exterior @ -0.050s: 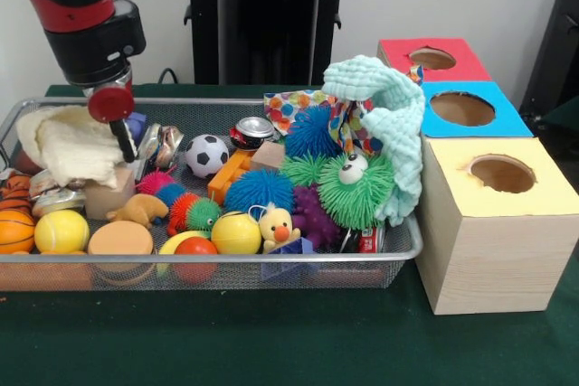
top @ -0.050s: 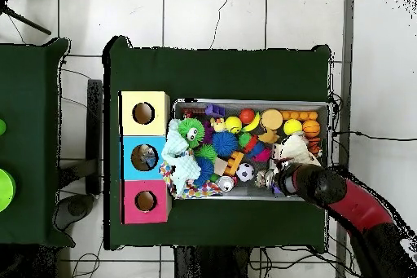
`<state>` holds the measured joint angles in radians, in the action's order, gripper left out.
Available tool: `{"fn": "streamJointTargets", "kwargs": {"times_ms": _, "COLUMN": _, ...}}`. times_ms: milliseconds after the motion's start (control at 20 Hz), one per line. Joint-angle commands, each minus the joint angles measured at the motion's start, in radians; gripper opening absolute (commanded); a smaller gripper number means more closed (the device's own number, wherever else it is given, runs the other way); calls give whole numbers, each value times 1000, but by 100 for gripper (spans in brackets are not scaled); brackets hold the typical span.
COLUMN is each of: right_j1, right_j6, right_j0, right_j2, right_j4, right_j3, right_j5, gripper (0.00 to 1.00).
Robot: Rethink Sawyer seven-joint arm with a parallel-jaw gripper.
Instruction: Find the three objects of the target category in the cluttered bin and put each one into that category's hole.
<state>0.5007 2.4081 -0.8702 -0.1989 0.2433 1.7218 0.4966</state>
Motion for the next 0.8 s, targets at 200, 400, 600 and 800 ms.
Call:
{"fn": "streamJointTargets", "kwargs": {"times_ms": 200, "right_j1": -29, "right_j6": -248, "right_j0": -37, "right_j2": -156, "right_j4": 117, "right_j3": -108, "right_j5": 75, "gripper": 0}}
{"fn": "streamJointTargets", "kwargs": {"times_ms": 400, "right_j1": -25, "right_j6": -222, "right_j0": -56, "right_j2": -180, "right_j4": 133, "right_j3": -82, "right_j5": 2, "gripper": 0}}
{"fn": "streamJointTargets", "kwargs": {"times_ms": 600, "right_j1": -13, "right_j6": -221, "right_j0": -62, "right_j2": -198, "right_j4": 149, "right_j3": -95, "right_j5": 23, "gripper": 0}}
{"fn": "streamJointTargets", "kwargs": {"times_ms": 800, "right_j1": 7, "right_j6": -196, "right_j0": -67, "right_j2": -225, "right_j4": 143, "right_j3": -91, "right_j5": 31, "gripper": 0}}
